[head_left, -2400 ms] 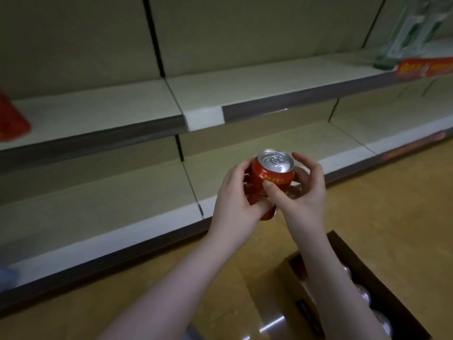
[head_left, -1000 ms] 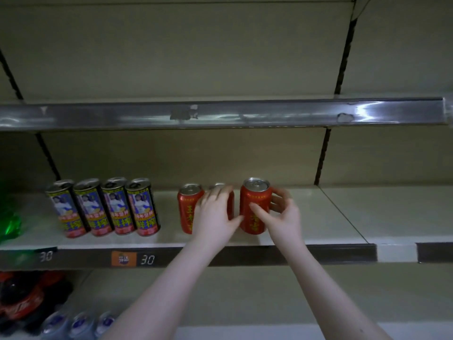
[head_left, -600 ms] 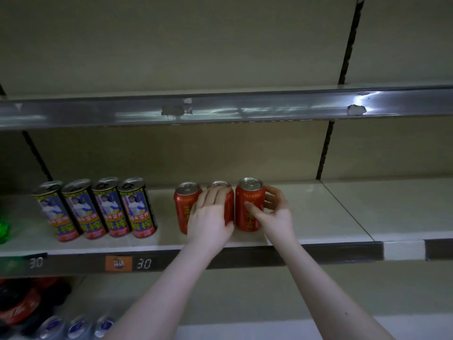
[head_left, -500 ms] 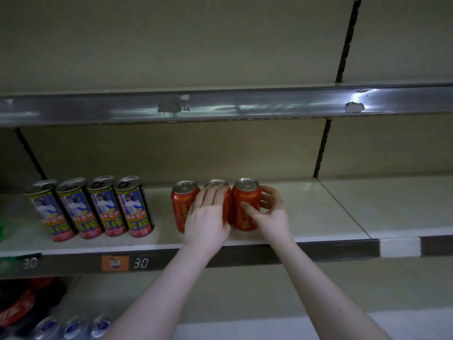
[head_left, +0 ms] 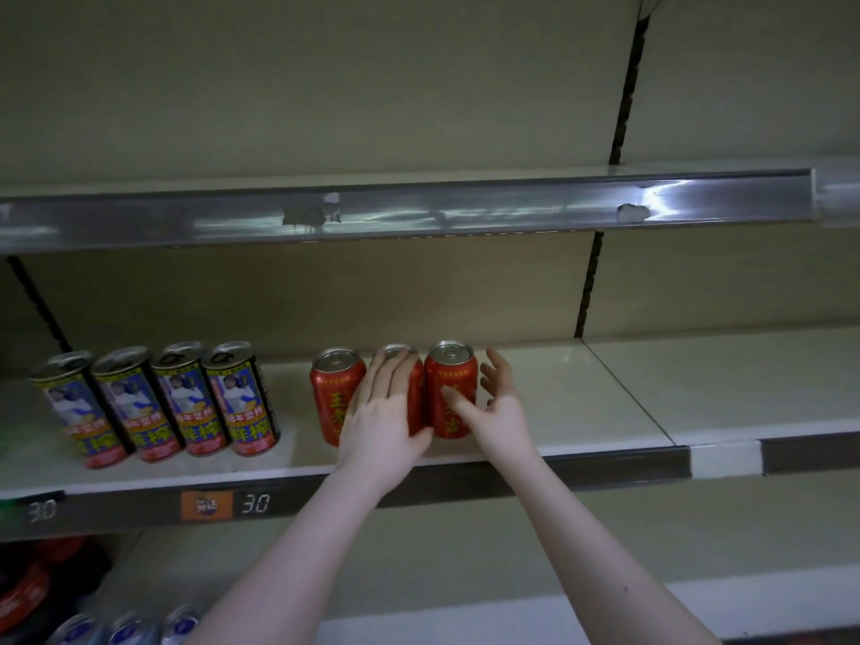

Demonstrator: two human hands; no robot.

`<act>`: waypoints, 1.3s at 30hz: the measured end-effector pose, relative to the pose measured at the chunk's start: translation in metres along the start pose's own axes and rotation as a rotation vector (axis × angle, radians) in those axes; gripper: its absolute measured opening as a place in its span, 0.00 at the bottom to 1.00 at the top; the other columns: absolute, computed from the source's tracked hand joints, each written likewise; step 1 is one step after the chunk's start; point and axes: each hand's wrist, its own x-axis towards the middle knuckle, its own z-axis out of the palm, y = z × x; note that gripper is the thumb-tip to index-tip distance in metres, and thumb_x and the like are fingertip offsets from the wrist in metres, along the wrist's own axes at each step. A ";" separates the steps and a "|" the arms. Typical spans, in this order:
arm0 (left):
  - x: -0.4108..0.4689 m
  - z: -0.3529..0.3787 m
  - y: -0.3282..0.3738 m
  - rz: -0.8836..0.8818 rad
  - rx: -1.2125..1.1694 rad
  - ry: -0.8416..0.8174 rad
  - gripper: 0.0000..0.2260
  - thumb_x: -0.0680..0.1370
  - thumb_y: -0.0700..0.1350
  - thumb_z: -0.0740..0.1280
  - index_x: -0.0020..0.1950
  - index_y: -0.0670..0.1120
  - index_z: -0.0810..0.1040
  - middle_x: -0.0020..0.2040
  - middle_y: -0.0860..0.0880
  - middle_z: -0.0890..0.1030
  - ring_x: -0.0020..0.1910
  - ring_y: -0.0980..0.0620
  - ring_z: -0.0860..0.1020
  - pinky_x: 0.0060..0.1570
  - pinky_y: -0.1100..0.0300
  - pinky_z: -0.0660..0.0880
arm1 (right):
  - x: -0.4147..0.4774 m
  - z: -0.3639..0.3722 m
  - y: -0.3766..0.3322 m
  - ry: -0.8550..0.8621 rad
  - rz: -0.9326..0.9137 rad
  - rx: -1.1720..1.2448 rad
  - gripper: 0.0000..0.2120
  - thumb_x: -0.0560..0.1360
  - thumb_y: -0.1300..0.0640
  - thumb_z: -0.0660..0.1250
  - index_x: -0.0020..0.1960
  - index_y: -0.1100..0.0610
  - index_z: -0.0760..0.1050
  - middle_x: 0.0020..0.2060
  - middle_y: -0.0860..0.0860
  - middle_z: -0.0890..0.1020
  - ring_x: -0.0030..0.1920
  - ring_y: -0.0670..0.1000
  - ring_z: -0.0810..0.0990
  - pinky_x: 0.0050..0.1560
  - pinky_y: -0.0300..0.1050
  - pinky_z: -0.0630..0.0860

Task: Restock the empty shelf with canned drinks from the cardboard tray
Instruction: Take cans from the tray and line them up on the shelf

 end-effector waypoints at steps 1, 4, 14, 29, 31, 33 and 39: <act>-0.001 -0.002 0.002 -0.006 -0.016 0.014 0.38 0.71 0.50 0.70 0.76 0.51 0.52 0.77 0.53 0.55 0.77 0.54 0.48 0.74 0.53 0.52 | -0.004 -0.003 -0.003 0.000 -0.003 -0.006 0.37 0.71 0.54 0.72 0.74 0.53 0.55 0.69 0.54 0.67 0.69 0.52 0.67 0.63 0.40 0.63; -0.008 -0.007 0.011 0.005 -0.088 0.110 0.33 0.72 0.48 0.70 0.74 0.50 0.60 0.75 0.51 0.62 0.75 0.51 0.57 0.73 0.49 0.58 | -0.021 -0.015 -0.014 0.012 -0.042 0.028 0.35 0.74 0.52 0.68 0.75 0.52 0.54 0.73 0.53 0.63 0.72 0.51 0.63 0.66 0.42 0.61; -0.065 0.029 0.126 -0.052 -0.812 0.187 0.18 0.73 0.38 0.69 0.61 0.45 0.72 0.58 0.54 0.74 0.59 0.54 0.74 0.58 0.63 0.70 | -0.104 -0.108 -0.004 0.180 -0.122 0.114 0.26 0.76 0.51 0.63 0.72 0.51 0.61 0.69 0.48 0.68 0.69 0.48 0.68 0.70 0.48 0.66; -0.192 0.164 0.330 -0.114 -1.042 -0.170 0.09 0.77 0.45 0.64 0.57 0.50 0.74 0.56 0.55 0.77 0.56 0.58 0.75 0.57 0.63 0.71 | -0.250 -0.329 0.118 0.494 0.079 0.097 0.20 0.79 0.54 0.59 0.70 0.53 0.64 0.67 0.48 0.71 0.67 0.43 0.69 0.65 0.39 0.69; -0.207 0.182 0.354 -0.112 -1.050 -0.270 0.09 0.78 0.45 0.64 0.57 0.51 0.74 0.58 0.55 0.77 0.57 0.59 0.75 0.55 0.65 0.71 | -0.268 -0.355 0.139 0.541 0.134 0.095 0.19 0.79 0.54 0.60 0.70 0.53 0.64 0.66 0.47 0.71 0.66 0.43 0.70 0.65 0.41 0.70; -0.222 0.200 0.378 -0.100 -1.052 -0.385 0.09 0.78 0.46 0.64 0.58 0.52 0.74 0.57 0.58 0.77 0.56 0.62 0.74 0.53 0.68 0.72 | -0.286 -0.379 0.162 0.617 0.179 0.070 0.18 0.79 0.55 0.60 0.69 0.53 0.66 0.64 0.47 0.73 0.64 0.42 0.71 0.65 0.41 0.71; -0.251 0.240 0.419 0.015 -1.030 -0.612 0.10 0.77 0.48 0.63 0.58 0.53 0.75 0.57 0.55 0.77 0.57 0.59 0.75 0.60 0.54 0.73 | -0.327 -0.425 0.247 0.866 0.425 -0.015 0.16 0.78 0.56 0.62 0.65 0.52 0.68 0.61 0.48 0.74 0.61 0.46 0.73 0.60 0.41 0.72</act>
